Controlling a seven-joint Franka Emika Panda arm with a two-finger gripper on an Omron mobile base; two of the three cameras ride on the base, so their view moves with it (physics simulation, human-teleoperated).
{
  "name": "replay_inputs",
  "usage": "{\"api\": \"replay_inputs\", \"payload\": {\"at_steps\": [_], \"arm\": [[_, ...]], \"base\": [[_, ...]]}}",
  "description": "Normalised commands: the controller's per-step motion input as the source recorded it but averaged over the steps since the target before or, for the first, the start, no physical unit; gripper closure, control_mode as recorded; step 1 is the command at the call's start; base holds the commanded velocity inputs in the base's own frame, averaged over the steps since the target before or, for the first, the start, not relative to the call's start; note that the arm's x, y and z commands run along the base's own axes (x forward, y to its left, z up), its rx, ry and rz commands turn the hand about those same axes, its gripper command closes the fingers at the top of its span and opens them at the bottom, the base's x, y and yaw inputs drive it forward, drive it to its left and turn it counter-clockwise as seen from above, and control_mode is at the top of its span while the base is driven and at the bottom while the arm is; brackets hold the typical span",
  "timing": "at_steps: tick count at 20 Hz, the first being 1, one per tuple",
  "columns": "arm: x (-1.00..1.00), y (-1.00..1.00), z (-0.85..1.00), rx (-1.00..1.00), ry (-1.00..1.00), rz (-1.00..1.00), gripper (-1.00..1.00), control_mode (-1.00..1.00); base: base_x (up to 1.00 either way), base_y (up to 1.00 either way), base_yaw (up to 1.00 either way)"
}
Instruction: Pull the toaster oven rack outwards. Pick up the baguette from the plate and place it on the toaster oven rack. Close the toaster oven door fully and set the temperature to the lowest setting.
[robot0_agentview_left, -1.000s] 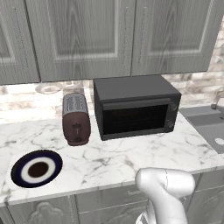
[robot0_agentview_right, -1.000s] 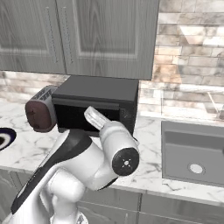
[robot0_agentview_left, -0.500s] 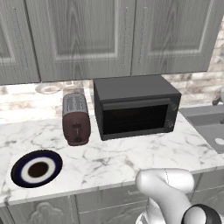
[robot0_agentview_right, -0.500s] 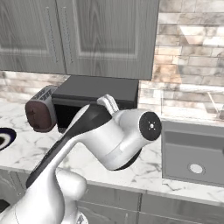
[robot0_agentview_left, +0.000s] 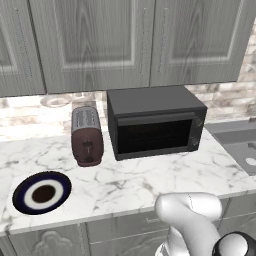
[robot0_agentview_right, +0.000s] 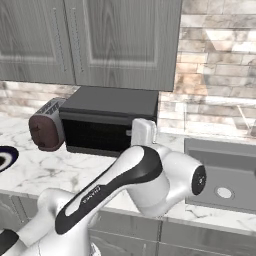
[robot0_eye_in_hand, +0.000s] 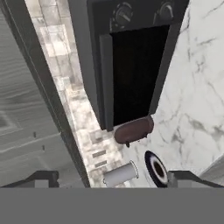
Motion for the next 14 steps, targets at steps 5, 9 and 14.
{"api": "replay_inputs", "payload": {"at_steps": [5,9,14], "arm": [[0.34,0.36,-0.47,0.29,-0.04,-0.15,-1.00,-1.00],[0.67,0.32,-0.22,0.12,0.00,-0.06,-1.00,-1.00],[0.58,0.06,0.00,0.22,0.03,-0.04,-1.00,-1.00]], "base": [[0.00,0.00,0.00],[0.00,0.00,0.00],[0.00,0.00,0.00]]}}
